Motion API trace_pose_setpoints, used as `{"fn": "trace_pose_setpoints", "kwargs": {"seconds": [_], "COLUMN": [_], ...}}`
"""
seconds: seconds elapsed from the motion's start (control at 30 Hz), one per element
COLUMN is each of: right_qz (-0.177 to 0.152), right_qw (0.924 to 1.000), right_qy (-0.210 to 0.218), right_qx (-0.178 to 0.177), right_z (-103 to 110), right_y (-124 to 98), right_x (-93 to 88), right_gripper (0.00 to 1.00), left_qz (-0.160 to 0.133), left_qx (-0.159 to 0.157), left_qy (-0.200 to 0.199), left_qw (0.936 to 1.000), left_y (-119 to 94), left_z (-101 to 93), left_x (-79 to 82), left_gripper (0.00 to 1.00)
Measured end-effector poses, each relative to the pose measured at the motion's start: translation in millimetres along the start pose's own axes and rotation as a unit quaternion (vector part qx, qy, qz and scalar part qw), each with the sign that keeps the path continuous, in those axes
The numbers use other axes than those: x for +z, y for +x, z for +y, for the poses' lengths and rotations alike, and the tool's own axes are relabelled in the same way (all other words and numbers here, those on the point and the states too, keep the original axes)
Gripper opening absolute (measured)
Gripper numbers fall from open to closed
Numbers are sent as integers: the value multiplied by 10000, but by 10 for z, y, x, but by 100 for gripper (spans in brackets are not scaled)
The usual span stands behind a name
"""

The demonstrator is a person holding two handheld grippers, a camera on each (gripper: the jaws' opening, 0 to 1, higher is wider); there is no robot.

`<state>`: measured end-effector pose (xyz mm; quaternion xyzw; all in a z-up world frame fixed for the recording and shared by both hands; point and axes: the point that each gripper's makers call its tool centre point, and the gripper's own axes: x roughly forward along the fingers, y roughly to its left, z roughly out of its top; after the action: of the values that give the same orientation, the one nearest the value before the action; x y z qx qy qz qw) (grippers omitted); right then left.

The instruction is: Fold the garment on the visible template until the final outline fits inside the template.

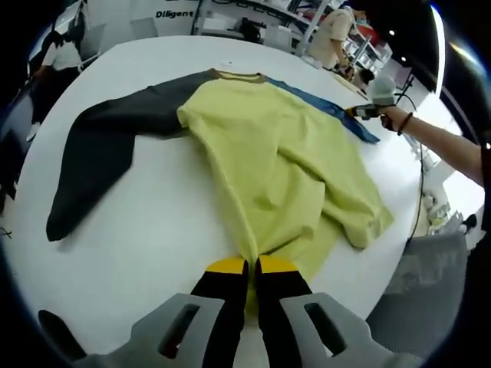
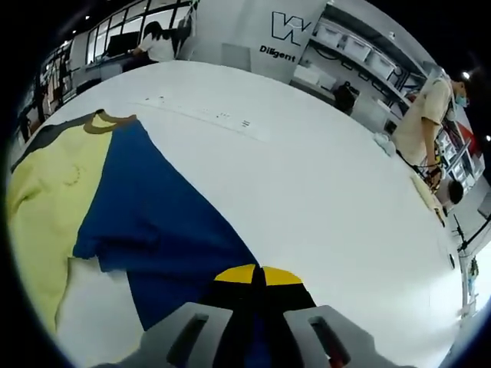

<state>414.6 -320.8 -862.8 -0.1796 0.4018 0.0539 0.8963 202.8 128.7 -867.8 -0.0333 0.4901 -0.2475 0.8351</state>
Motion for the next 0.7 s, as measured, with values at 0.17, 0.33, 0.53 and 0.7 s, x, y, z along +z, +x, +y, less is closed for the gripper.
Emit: {"fn": "trace_pose_setpoints", "kwargs": {"seconds": [0.17, 0.33, 0.53, 0.7], "right_qz": [-59, -432, -740, -747], "right_qw": [9999, 9957, 9884, 9843], "right_qy": [98, 823, 1322, 1583], "right_qx": [-32, -42, 74, 229], "right_z": [-24, -72, -70, 77], "right_y": [-8, -117, -214, -311], "right_x": [22, 159, 277, 271], "right_gripper": [0, 4, 35, 54], "left_qz": [-3, 0, -38, -103], "left_qx": [3, -1, -71, -152], "left_qy": [-9, -59, -98, -47], "left_qw": [10000, 10000, 9999, 9998], "left_y": [2, 1, 6, -1], "left_z": [-7, -17, -43, -112], "left_x": [-1, -2, 25, 55], "left_gripper": [3, 4, 11, 22]}}
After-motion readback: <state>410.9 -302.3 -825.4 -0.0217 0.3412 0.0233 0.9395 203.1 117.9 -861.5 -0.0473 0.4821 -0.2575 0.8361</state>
